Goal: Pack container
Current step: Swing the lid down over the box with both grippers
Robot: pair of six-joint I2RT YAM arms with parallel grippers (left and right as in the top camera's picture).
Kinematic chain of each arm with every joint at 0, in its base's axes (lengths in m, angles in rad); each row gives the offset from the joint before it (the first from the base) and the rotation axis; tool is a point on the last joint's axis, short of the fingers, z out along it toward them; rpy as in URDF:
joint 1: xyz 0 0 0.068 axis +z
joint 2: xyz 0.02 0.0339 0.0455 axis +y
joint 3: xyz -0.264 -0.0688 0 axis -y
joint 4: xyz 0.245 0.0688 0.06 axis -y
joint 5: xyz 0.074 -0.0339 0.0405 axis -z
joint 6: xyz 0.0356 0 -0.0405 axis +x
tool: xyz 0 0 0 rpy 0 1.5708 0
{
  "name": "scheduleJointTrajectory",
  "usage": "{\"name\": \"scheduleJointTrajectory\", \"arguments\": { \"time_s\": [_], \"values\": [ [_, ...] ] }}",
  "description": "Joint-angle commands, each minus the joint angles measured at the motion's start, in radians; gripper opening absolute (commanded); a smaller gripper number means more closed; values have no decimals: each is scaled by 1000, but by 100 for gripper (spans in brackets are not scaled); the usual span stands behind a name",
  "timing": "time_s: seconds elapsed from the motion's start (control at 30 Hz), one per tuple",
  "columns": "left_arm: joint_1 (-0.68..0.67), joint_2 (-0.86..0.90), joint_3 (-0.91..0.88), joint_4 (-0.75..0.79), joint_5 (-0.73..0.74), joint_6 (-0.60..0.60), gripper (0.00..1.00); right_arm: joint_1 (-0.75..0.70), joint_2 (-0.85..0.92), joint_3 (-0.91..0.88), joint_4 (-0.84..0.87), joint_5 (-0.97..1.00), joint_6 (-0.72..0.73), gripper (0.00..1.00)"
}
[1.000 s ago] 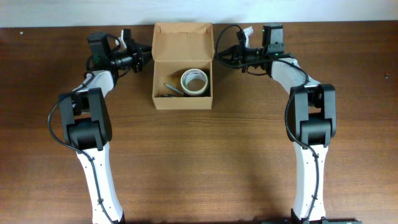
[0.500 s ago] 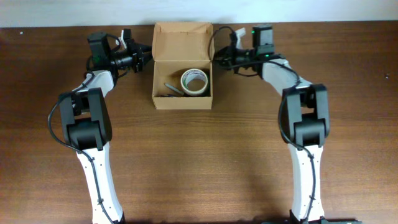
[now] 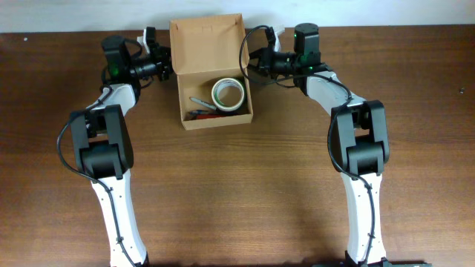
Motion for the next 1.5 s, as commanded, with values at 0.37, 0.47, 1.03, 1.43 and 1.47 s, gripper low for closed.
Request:
{"name": "scheduleJointTrajectory", "arguments": {
  "time_s": [0.37,0.47,1.03,1.43,1.47],
  "values": [
    [0,17,77,36,69,3,2,-35,14,3,50,-106,-6,4],
    [0,17,77,37,66,3,2,-46,14,4,62,-104,-5,4],
    [-3,16,79,88,130,-49,2,-52,14,5,254,-210,212,4],
    [-21,16,122,201,126,-161,2,-34,14,80,372,-236,542,4],
    [-25,16,127,198,113,-165,2,-29,14,90,372,-234,565,4]
  ]
}}
